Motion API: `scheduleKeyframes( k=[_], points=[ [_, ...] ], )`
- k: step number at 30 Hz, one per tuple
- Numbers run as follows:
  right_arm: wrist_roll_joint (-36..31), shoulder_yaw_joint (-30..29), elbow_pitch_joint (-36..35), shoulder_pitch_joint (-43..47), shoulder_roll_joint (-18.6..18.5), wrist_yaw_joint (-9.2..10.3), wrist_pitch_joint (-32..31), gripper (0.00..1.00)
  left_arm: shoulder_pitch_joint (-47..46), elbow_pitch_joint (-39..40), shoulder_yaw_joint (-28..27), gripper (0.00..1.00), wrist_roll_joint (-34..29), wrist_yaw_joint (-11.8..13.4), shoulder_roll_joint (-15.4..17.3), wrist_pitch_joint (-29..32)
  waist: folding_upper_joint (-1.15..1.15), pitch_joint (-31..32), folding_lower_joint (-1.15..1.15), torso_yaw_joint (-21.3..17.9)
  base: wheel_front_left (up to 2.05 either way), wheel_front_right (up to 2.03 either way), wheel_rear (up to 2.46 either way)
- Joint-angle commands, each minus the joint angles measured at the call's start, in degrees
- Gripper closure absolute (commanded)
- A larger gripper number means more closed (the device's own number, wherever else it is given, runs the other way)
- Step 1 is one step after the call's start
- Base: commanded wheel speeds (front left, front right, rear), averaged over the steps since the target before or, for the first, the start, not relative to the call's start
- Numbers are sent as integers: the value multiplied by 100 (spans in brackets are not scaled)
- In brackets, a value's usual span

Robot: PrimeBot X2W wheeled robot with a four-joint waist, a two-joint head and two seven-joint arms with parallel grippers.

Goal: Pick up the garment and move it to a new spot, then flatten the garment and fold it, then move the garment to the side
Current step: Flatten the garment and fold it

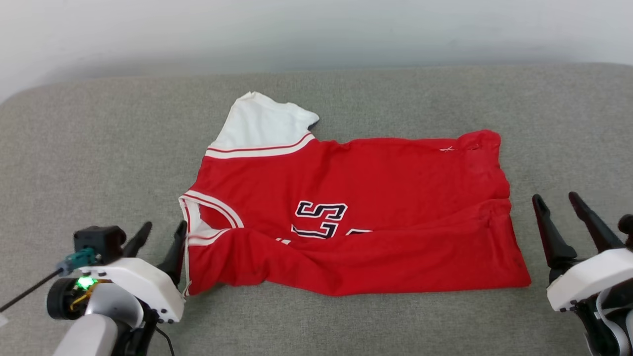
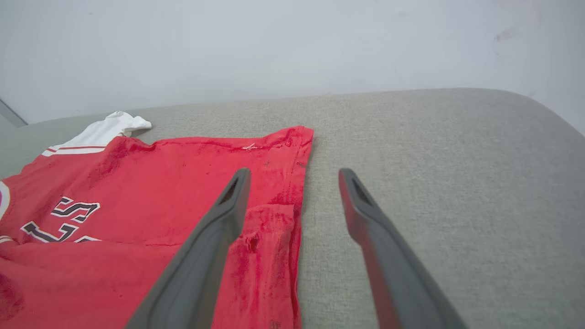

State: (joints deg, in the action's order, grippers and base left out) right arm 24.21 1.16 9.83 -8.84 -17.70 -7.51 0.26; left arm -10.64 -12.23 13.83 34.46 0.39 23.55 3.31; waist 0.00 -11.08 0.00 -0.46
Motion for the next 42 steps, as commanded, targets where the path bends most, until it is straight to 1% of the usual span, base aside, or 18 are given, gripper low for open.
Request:
scheduleKeyframes(
  k=[1,6,8,11,12,18,20,23,25,29,34,39,40,41,42],
  points=[
    [-45,-29,-57,72,44,4,30,0,58,61,-35,0,3,49,29,13,0,81,0,-24,0,0,0],
    [-441,-296,-712,387,329,4,145,0,126,708,-389,0,49,622,107,189,0,201,0,-64,0,0,0],
    [-554,-378,-964,516,457,4,167,0,166,988,-471,0,98,744,146,317,0,229,0,-80,0,0,0],
    [-725,-505,-1308,669,616,4,130,0,238,1435,-476,0,210,764,315,716,0,271,0,-118,0,0,0],
    [-777,-531,-1408,714,661,4,94,0,252,1586,-443,0,282,726,368,912,0,282,0,-133,0,0,0],
    [-947,-580,-1869,935,820,4,-127,0,614,2190,-207,0,750,601,912,2400,0,313,0,-229,0,0,0],
    [-974,-544,-1963,988,844,4,-162,0,817,2275,-164,0,922,661,1026,2815,0,311,0,-282,0,0,0],
    [-985,-491,-2048,1019,860,4,-206,0,1102,2277,-148,0,1106,815,1133,3232,0,262,0,-358,0,0,0],
    [-973,-457,-2078,992,887,4,-203,0,1172,2248,-158,0,1211,853,1101,3311,0,199,0,-407,0,0,0],
    [-952,-403,-2132,866,872,4,-185,0,1104,1980,-138,0,1342,838,1007,3362,0,20,0,-479,0,0,0],
    [-912,-308,-2172,711,775,4,-177,0,770,1444,-38,0,1517,667,829,3425,0,-256,0,-557,0,0,0],
    [-870,-264,-2187,620,708,4,-199,0,672,815,291,1,1751,516,511,3752,0,-404,0,-607,0,0,0],
    [-868,-258,-2181,616,692,4,-218,0,672,737,350,48,1812,489,416,3794,0,-408,0,-610,0,0,0],
    [-862,-258,-2184,618,670,4,-231,0,669,683,389,65,1847,445,353,3802,0,-413,0,-610,0,0,0],
    [-841,-274,-2196,619,655,4,-255,0,669,642,413,100,1878,424,300,3778,0,-409,0,-607,0,0,0]
  ],
)
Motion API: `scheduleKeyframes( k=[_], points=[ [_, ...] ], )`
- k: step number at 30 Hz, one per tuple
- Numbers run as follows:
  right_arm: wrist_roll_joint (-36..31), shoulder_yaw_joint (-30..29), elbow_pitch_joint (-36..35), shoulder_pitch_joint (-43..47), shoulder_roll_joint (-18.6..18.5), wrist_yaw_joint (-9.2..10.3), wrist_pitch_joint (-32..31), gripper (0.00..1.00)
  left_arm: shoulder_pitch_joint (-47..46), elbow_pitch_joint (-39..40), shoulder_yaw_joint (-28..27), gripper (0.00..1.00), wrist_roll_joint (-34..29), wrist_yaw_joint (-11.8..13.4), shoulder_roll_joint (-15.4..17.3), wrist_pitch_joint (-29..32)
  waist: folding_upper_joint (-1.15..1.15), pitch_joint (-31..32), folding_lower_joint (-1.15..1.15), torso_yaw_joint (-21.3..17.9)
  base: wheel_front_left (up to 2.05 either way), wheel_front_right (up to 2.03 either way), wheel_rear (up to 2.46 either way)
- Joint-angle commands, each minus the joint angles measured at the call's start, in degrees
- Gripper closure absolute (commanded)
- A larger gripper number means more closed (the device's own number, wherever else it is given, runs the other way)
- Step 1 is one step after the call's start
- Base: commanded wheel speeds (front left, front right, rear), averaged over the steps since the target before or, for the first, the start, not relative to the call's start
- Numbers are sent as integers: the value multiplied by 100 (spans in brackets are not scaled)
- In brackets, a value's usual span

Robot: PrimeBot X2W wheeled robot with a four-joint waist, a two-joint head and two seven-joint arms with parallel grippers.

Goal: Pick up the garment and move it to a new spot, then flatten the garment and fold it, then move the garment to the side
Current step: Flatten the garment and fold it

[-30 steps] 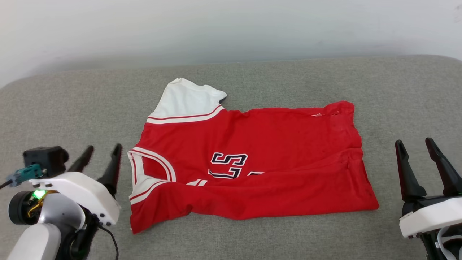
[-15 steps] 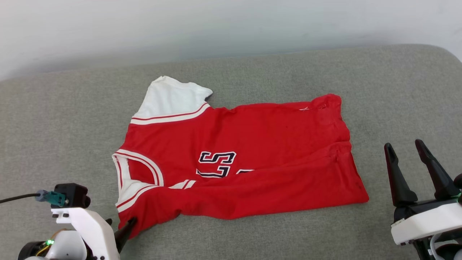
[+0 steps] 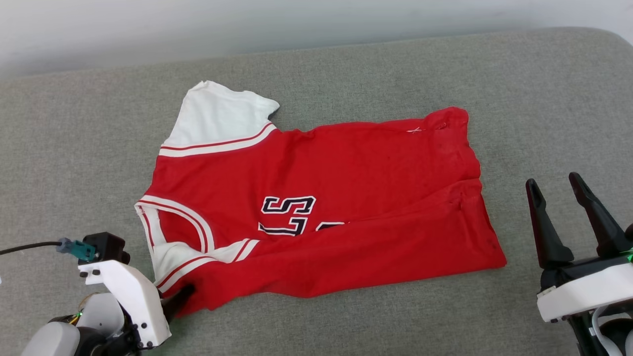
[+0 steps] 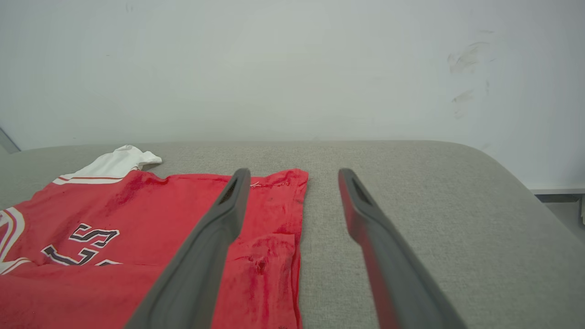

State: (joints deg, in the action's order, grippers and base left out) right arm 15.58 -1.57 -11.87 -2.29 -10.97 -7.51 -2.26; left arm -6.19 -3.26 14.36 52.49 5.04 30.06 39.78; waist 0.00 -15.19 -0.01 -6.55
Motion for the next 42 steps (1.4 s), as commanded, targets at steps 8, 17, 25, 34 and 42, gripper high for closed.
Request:
scheduleKeyframes(
  k=[8,17,25,34,42],
  points=[
    [228,-188,-16,68,-308,4,-358,0,218,20,134,100,-146,-52,-220,-395,0,130,1,174,0,0,0],
    [1063,-479,499,-95,-844,4,-2625,0,38,949,-43,100,-478,130,6,-675,0,16,1,501,0,0,0],
    [1561,-422,695,-402,-893,4,-4450,0,-101,1555,20,100,-702,316,54,-634,0,-302,1,725,0,0,0],
    [1789,117,1470,-606,-569,3,-4968,51,-98,1569,149,100,-727,400,-32,-559,0,-477,1,835,0,0,0],
    [1863,202,1479,-707,-602,3,-4850,100,25,1444,136,100,-644,370,-59,-612,0,-290,1,774,0,0,0]
  ],
)
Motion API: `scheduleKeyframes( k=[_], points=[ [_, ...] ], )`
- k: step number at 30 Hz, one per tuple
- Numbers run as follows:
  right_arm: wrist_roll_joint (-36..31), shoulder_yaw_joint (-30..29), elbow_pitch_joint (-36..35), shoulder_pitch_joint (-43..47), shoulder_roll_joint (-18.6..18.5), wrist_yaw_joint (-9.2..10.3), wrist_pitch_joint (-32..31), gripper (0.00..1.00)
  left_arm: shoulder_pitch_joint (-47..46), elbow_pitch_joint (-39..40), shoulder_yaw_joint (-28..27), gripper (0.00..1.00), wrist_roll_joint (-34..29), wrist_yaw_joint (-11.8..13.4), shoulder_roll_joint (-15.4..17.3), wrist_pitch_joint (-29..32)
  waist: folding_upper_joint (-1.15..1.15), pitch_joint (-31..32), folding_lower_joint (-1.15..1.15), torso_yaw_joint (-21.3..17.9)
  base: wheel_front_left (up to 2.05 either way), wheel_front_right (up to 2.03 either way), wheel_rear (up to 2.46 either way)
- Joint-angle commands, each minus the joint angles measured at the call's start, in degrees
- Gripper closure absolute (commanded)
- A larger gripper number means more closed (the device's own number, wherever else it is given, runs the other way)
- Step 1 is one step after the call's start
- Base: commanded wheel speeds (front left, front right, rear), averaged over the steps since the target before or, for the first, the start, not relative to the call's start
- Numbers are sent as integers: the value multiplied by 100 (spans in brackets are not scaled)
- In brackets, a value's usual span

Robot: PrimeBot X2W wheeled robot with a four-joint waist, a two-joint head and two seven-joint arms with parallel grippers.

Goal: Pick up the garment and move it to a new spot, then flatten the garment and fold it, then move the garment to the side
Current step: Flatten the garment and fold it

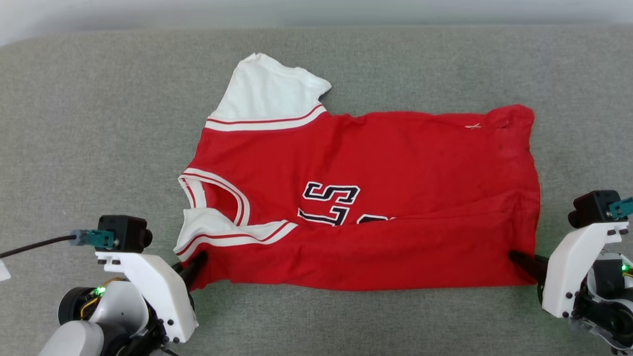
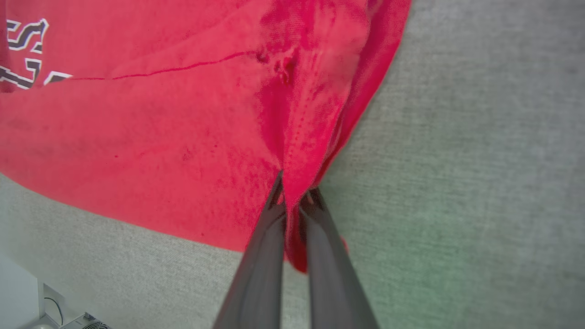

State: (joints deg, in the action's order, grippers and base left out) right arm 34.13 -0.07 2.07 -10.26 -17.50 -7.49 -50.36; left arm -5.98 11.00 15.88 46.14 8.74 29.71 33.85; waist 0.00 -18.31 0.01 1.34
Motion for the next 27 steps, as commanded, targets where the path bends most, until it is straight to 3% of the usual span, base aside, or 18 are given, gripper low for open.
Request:
scheduleKeyframes(
  k=[1,10,19,23,24,25,26,27],
  points=[
    [47,62,67,76,32,0,-2,100,44,0,-29,100,7,-2,-10,-17,0,89,-1,-31,0,0,0],
    [132,263,82,176,-243,1,410,100,460,-65,-83,100,107,11,150,-1,0,951,-1,-183,0,0,0],
    [179,300,114,811,-205,1,358,100,1285,-64,-6,100,276,180,270,262,0,1600,-1,-308,0,0,0],
    [116,236,202,1183,-75,1,485,100,1462,-262,66,100,412,138,102,196,0,1648,-1,-310,0,0,0],
    [76,213,210,1221,-51,1,579,71,1433,-340,71,75,421,118,47,137,0,1617,-1,-310,0,0,0],
    [76,199,249,1271,0,1,662,0,1388,-424,94,50,448,74,-15,97,0,1594,-1,-309,0,0,0],
    [49,213,251,1318,28,1,771,0,1342,-503,102,11,455,34,-67,44,0,1580,-1,-310,0,0,0],
    [3,197,234,1354,37,1,927,0,1282,-583,98,0,432,8,-89,-22,0,1566,-1,-309,0,0,0]
  ],
)
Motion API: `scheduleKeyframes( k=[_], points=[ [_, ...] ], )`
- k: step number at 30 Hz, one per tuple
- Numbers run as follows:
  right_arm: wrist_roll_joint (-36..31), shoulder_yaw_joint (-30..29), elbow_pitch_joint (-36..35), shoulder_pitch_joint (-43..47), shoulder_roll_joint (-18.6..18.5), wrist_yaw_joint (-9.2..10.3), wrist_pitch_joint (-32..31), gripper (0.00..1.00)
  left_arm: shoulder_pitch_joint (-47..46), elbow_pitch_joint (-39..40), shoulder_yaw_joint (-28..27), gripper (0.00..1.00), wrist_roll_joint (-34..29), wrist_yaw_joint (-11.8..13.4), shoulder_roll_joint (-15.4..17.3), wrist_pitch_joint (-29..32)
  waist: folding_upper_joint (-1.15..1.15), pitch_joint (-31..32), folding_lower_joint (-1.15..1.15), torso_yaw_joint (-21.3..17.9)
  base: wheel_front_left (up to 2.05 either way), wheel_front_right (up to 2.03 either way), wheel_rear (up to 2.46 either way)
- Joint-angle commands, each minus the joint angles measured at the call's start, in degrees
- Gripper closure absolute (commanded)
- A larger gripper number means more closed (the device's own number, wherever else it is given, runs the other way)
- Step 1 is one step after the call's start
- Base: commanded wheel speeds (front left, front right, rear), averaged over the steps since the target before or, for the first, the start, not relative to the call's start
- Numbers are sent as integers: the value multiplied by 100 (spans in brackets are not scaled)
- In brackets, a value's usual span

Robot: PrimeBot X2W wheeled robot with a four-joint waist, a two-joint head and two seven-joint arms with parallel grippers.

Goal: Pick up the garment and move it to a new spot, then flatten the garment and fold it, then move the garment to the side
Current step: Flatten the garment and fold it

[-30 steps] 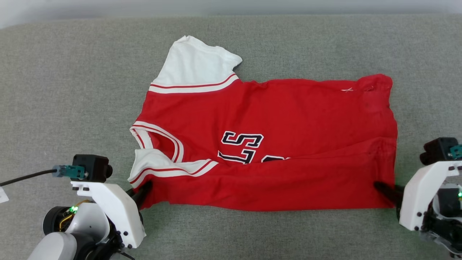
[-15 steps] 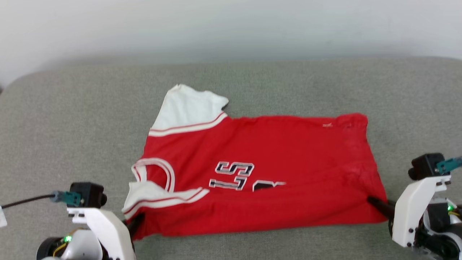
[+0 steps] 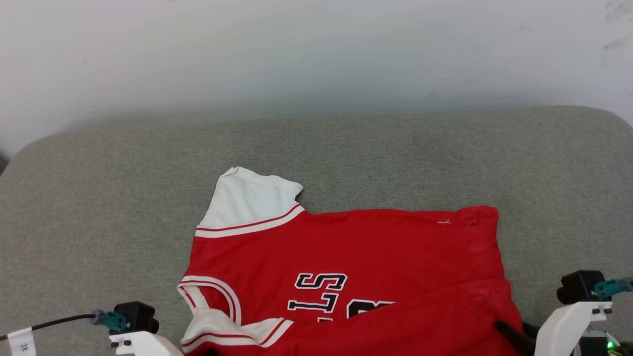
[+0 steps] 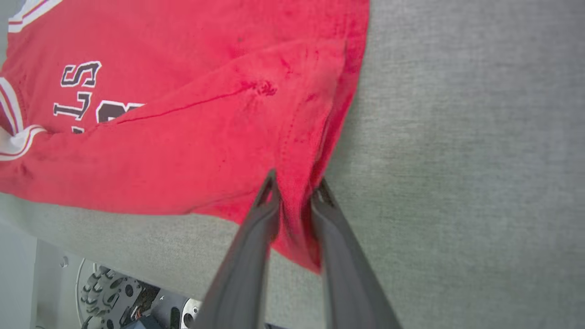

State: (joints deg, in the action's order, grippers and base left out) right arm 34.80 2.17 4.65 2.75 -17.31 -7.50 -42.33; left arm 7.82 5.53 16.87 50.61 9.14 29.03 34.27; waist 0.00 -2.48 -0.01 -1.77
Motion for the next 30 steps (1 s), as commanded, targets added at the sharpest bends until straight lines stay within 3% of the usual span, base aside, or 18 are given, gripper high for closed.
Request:
scheduleKeyframes(
  k=[1,5,18,25,30],
  points=[
    [-73,-46,-43,93,45,2,264,0,-143,-108,8,0,-41,-68,-39,-119,0,-24,1,0,0,0,0],
    [-345,-86,-305,46,49,2,1016,0,-321,-179,-90,0,-188,-115,-42,-433,0,-66,1,-82,0,0,0],
    [-1438,-307,-910,-515,322,2,2978,0,-1160,223,-579,0,-899,289,-77,-1541,0,-386,1,-424,0,0,0],
    [-1572,-347,-1173,-940,527,2,3378,0,-1957,-73,-791,0,-1078,246,-159,-2109,0,-997,1,-632,0,0,0],
    [-1610,-370,-1453,-1286,572,2,3533,0,-2817,-476,-806,0,-1133,59,-109,-2199,0,-1510,1,-789,0,0,0]
  ],
)
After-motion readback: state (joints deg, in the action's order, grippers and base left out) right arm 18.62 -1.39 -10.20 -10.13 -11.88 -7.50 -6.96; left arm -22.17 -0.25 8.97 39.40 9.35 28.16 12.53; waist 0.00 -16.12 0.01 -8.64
